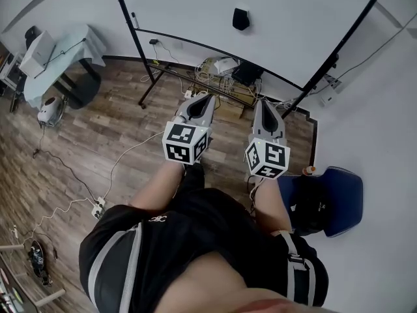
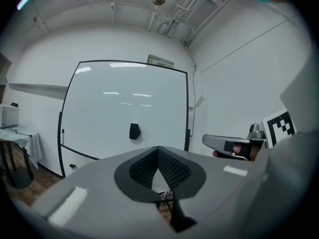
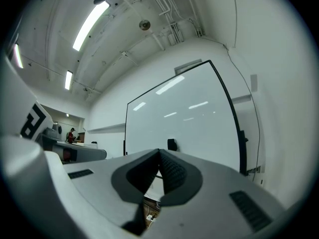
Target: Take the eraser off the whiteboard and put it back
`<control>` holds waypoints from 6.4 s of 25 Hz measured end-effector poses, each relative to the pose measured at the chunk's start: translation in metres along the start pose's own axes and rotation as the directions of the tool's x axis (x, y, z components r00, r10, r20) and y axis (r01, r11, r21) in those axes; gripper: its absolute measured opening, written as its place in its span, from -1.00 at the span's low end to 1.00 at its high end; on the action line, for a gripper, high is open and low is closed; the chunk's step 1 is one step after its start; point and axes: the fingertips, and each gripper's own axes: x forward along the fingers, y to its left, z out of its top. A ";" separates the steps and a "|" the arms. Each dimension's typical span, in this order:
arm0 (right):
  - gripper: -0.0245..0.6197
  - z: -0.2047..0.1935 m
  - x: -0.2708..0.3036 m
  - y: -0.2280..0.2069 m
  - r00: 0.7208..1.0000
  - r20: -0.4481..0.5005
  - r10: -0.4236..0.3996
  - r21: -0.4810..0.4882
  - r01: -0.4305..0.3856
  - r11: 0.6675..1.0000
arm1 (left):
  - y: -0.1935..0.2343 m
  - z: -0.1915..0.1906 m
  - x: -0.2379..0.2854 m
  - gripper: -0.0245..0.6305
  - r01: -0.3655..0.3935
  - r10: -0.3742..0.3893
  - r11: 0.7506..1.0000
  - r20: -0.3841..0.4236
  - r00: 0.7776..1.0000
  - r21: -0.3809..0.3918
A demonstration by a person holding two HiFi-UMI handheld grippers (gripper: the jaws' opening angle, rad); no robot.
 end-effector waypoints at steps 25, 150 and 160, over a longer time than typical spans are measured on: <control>-0.91 -0.015 0.236 -0.062 0.998 -0.020 -0.063 -0.026 0.062 0.998 | 0.146 0.033 0.231 -0.90 0.078 -0.079 0.997 -0.018 0.997 -0.019; -0.91 -0.046 0.337 -0.148 0.998 -0.067 0.021 0.022 -0.019 1.000 | 0.286 0.085 0.390 -0.31 -0.144 0.143 0.987 0.016 0.990 0.065; -0.91 -0.046 0.354 -0.148 0.998 -0.060 0.028 0.015 -0.027 1.000 | 0.285 0.087 0.398 -0.31 -0.079 0.075 0.993 0.047 0.996 0.087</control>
